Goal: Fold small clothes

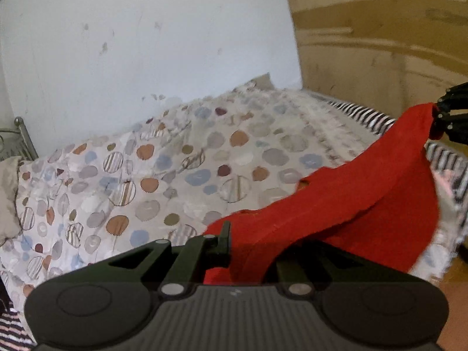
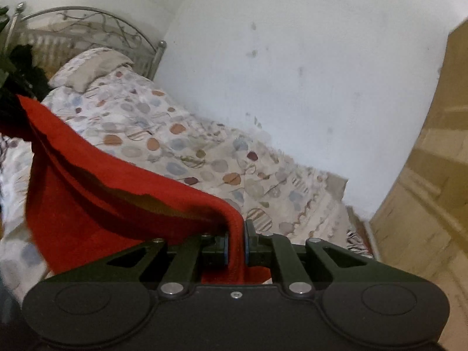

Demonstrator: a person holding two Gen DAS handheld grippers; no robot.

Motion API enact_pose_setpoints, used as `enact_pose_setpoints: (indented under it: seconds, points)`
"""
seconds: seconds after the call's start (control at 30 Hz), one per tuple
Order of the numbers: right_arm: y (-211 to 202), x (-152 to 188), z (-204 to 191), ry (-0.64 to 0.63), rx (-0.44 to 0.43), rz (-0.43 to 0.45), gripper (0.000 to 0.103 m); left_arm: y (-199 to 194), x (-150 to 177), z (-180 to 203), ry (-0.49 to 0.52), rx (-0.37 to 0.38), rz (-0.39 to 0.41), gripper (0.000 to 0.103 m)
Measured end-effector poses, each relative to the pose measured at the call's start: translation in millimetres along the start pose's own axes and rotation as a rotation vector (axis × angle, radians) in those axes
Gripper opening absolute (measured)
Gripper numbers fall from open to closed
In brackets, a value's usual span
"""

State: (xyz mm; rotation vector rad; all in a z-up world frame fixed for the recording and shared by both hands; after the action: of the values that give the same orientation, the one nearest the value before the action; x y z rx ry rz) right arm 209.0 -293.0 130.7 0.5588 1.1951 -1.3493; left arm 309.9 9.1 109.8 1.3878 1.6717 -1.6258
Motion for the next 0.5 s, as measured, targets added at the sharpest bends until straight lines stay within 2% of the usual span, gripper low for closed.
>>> enact_pose_setpoints:
  seconds: [0.13, 0.3, 0.5]
  points:
    - [76.9, 5.9, 9.2, 0.002, -0.004, -0.065, 0.009, 69.3, 5.7, -16.7, -0.021, 0.001, -0.081, 0.005]
    - [162.0, 28.6, 9.8, 0.019, -0.034, -0.154, 0.010, 145.2, 26.7, -37.9, -0.054, 0.048, -0.193, 0.006]
    - [236.7, 64.8, 3.1, 0.063, -0.072, -0.277, 0.012, 197.5, 49.9, -52.7, -0.090, 0.141, -0.286, 0.007]
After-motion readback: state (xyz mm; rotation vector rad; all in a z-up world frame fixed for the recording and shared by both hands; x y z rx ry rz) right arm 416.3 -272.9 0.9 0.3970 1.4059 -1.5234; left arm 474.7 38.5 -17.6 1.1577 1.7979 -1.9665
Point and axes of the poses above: each gripper's, at about its wrist camera, not at the fingertips, and y roughly the way its jaws point, z to its right, x to its underside, the point moved 1 cm from there along y, roughly the way its jaws point, and after that the axes turned 6 degrees about z, right-handed, at the moved point
